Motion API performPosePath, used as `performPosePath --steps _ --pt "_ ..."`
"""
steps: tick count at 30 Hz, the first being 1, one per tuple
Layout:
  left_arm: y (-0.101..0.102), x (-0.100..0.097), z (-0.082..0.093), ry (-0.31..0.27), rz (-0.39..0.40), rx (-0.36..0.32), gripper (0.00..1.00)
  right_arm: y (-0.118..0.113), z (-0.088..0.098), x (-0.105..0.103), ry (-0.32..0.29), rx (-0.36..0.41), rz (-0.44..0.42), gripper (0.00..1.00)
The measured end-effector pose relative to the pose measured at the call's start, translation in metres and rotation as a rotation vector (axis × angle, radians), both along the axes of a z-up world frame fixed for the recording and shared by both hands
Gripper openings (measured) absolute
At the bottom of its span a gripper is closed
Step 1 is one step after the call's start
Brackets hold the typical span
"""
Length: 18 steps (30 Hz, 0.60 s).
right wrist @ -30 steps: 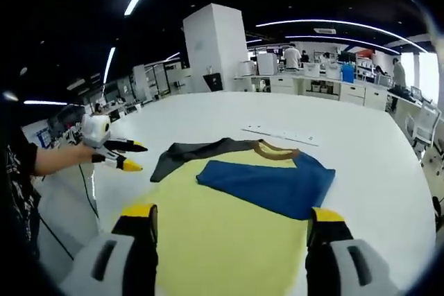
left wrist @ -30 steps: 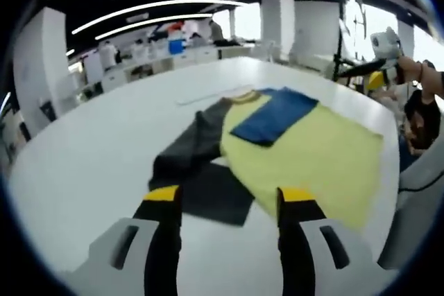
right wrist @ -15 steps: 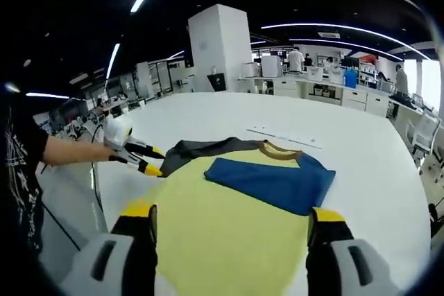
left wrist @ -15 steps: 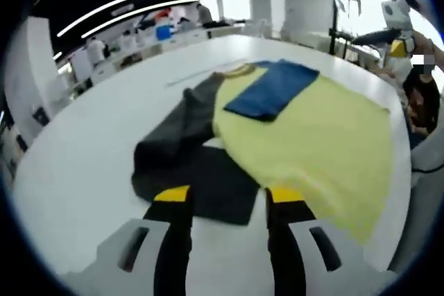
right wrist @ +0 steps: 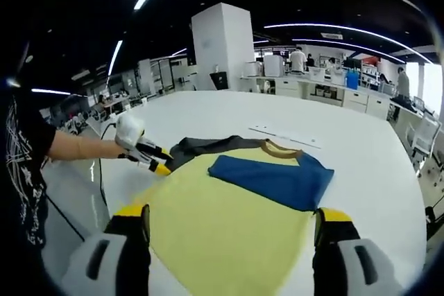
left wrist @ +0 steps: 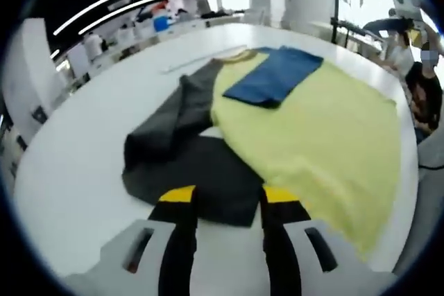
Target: Fold the garment on the visible template until the final outline fits inside the template.
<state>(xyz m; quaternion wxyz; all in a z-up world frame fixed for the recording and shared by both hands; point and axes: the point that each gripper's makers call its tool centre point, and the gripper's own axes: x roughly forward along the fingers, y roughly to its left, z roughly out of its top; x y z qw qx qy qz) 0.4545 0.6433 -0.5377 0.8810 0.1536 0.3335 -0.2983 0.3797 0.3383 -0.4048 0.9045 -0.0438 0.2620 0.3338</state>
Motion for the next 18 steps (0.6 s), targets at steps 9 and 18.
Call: performPosePath --steps 9,18 --pt "-0.008 0.002 0.001 0.011 0.030 -0.039 0.11 0.000 -0.024 -0.008 0.036 -0.015 -0.003 0.99" --pt "-0.002 0.005 0.001 0.010 0.030 -0.021 0.02 -0.003 -0.030 -0.010 0.046 -0.002 -0.029 0.99"
